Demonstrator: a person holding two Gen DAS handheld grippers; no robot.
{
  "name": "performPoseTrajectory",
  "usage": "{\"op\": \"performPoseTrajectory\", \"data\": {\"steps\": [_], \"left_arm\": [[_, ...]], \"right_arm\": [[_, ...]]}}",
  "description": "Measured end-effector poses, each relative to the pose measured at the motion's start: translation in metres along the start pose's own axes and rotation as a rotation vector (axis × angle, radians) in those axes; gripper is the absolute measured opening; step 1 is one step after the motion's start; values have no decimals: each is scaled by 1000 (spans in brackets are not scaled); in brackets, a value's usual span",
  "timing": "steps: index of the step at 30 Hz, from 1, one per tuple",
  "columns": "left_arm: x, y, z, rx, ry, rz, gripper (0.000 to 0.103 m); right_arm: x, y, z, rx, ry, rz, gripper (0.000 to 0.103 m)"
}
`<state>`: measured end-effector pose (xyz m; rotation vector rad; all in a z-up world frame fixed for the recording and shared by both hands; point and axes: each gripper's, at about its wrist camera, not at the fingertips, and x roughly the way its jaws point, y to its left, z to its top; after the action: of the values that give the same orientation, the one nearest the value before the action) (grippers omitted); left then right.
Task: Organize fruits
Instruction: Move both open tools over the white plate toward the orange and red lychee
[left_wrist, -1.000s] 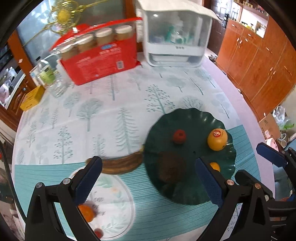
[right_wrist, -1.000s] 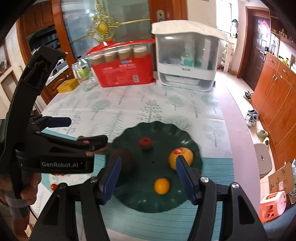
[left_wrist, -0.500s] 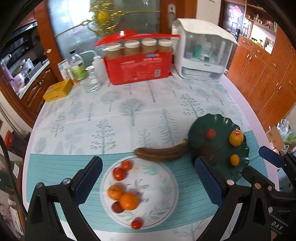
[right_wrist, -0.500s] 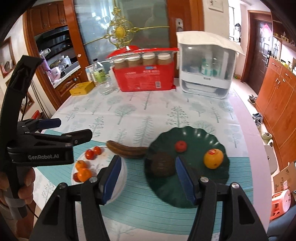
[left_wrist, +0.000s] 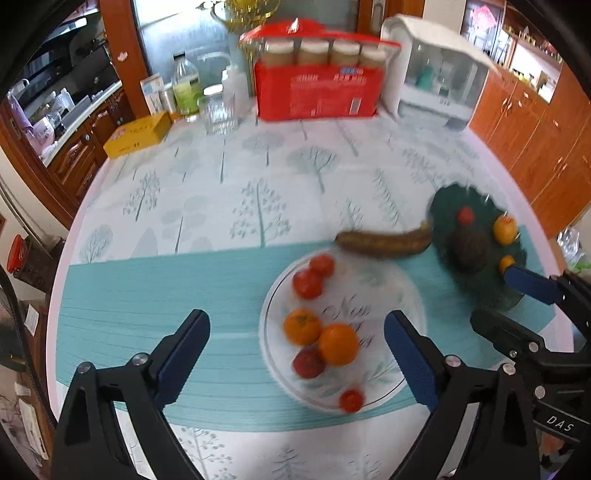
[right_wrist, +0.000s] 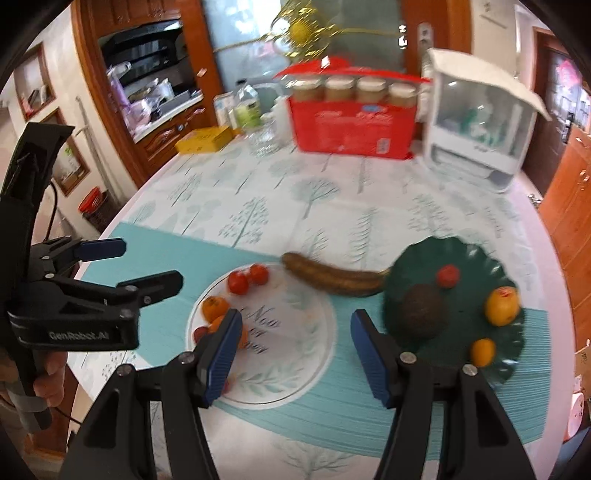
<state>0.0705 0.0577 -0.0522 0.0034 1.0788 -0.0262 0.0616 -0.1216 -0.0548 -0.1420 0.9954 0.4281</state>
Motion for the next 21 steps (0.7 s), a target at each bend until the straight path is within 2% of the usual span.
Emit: {"op": "performPoseTrajectory", "data": {"steps": [5,12,21], "left_arm": [[27,17,-22,29,61,-30,82],[55,38,-42,71,103,-43,60],[77,44,-56,131,142,-67,59]], "right_arm": [[32,23,-10,-10,58,39,61],[76,37,-15,18,131,81,61],[119,41,-13,103,197,139,60]]}}
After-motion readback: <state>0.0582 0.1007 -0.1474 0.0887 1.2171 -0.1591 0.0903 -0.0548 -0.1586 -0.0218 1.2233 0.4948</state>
